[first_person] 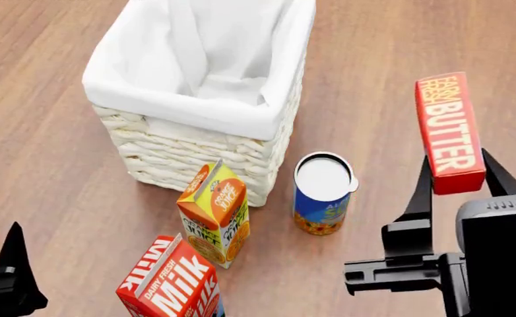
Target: Pick up the butter and put it in the basket.
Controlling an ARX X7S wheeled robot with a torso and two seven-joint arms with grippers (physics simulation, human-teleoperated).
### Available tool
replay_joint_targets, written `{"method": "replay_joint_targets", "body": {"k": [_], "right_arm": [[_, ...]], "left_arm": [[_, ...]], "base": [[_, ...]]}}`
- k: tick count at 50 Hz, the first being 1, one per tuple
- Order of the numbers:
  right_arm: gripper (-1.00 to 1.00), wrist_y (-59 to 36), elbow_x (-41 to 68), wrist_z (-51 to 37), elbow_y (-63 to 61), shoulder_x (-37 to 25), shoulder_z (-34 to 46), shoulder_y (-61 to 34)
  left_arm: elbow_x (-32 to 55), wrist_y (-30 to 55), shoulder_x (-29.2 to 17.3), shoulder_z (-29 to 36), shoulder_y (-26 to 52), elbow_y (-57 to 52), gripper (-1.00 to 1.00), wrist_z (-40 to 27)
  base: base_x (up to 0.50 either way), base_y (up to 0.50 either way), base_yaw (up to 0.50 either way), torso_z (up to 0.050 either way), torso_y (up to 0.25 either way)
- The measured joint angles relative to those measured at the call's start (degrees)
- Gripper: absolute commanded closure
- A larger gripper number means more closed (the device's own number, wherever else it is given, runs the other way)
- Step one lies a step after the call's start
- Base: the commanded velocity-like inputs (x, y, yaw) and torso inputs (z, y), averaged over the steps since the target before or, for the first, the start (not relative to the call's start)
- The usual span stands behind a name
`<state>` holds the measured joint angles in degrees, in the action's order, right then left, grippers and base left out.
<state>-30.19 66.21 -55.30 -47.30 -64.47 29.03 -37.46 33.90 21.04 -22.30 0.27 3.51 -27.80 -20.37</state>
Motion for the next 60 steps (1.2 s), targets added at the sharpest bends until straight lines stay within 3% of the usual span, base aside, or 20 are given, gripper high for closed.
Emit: {"method": "replay_joint_targets", "body": {"k": [13,30,45,60], "right_arm": [[1.0,-5.52,6.95,4.1,7.04,1.77,-0.2,-10.0],[1.0,-19.68,15.11,8.7,19.99,7.3,1.88,-30.62],[1.0,-28.26,12.1,15.62,36.89,15.62,7.47,-44.73],[1.0,-29.34,6.66,24.14,57.89,25.17,10.54,-55.98]], "left_arm": [[0.06,-0.18,-0.06,0.2,0.05,0.08,-1.0,-0.15],[0.12,-0.43,-0.08,0.45,0.27,0.47,-1.0,-0.31],[0.04,-0.61,-0.1,0.9,0.23,0.74,-1.0,-0.4],[0.23,-0.55,-0.38,1.05,-0.59,-0.52,-1.0,-0.96]], "base": [[0.0,0.0,0.0,0.0,0.002],[0.0,0.0,0.0,0.001,0.001],[0.0,0.0,0.0,0.001,0.001],[0.0,0.0,0.0,0.0,0.002]]}}
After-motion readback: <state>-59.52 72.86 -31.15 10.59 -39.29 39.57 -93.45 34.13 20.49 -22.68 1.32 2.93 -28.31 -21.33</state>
